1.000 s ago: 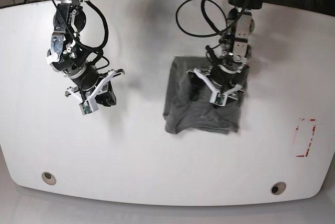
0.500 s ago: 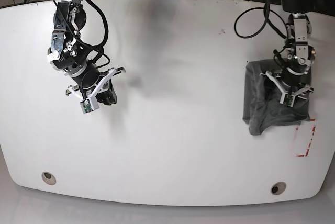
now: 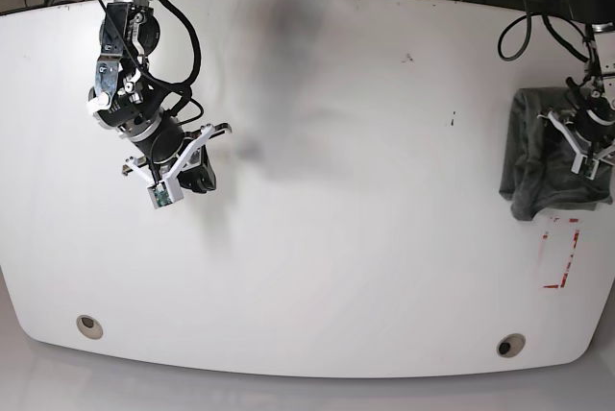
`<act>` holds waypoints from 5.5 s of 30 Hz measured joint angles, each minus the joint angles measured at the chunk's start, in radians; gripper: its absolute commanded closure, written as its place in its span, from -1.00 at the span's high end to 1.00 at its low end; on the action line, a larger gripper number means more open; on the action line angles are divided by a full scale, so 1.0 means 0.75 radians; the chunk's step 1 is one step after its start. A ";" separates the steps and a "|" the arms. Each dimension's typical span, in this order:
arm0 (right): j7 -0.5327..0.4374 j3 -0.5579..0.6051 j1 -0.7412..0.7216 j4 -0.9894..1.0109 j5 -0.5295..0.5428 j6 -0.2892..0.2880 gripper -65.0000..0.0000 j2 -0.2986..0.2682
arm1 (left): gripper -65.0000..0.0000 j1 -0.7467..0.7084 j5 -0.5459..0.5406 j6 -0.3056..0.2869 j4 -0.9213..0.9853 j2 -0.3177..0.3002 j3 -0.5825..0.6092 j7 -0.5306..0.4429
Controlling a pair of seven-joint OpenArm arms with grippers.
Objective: Fold the T-shirt properly
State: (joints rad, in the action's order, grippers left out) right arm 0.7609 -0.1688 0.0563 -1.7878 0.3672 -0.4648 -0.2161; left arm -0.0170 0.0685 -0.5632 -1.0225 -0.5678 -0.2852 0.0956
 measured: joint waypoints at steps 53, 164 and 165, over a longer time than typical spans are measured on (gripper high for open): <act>-0.841 -0.095 0.421 0.116 -0.440 -0.002 -0.80 0.076 | 0.29 -0.341 0.215 0.073 -1.009 0.393 -0.055 0.284; -1.174 -0.163 0.994 0.056 -0.254 -0.032 -0.80 0.182 | 0.08 -1.211 0.083 0.187 -1.183 0.820 0.093 -0.275; -1.172 -0.161 1.034 0.038 -0.232 -0.036 -0.80 0.185 | 0.08 -1.260 0.085 0.186 -1.183 0.823 0.117 -0.282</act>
State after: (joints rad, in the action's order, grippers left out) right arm -0.1184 -0.2897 0.8314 -1.7596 0.1932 -0.4919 -0.0776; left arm -0.9619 0.1322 -0.4240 -1.9095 0.0494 -0.1970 -0.1162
